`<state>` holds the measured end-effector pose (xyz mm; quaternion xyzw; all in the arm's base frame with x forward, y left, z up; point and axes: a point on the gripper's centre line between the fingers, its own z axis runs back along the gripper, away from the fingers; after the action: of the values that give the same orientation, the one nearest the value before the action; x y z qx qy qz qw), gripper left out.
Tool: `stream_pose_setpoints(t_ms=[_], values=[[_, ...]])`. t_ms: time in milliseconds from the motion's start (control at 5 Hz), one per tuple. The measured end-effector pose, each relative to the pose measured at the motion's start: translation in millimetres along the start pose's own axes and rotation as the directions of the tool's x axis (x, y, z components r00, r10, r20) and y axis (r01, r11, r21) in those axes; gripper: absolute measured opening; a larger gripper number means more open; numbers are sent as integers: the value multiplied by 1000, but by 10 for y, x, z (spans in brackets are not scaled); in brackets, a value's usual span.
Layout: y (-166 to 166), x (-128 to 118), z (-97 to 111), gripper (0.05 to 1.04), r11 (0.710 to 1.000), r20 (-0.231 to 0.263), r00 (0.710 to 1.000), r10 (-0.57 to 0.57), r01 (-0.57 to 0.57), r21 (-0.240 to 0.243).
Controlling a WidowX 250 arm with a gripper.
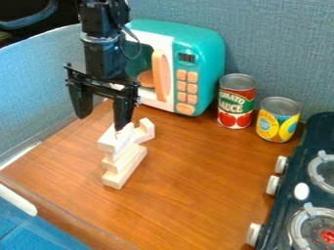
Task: Put the block of the table
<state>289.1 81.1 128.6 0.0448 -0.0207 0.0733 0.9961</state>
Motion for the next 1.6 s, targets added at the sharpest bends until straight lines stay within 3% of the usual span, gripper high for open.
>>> stream_pose_setpoints(t_ms=[200,800,1000,1400,1600], values=[[-8,-11,-84,1001,1000,-29,1000,-2,2,-3],[-24,-14,-87,1001,1000,-30,1000,-3,3,-13],[2,30,-180,1001,997,-41,999,16,-19,-76],[33,204,-356,1001,999,-52,997,49,-49,14],[39,218,-386,1001,998,-50,997,65,-64,23]])
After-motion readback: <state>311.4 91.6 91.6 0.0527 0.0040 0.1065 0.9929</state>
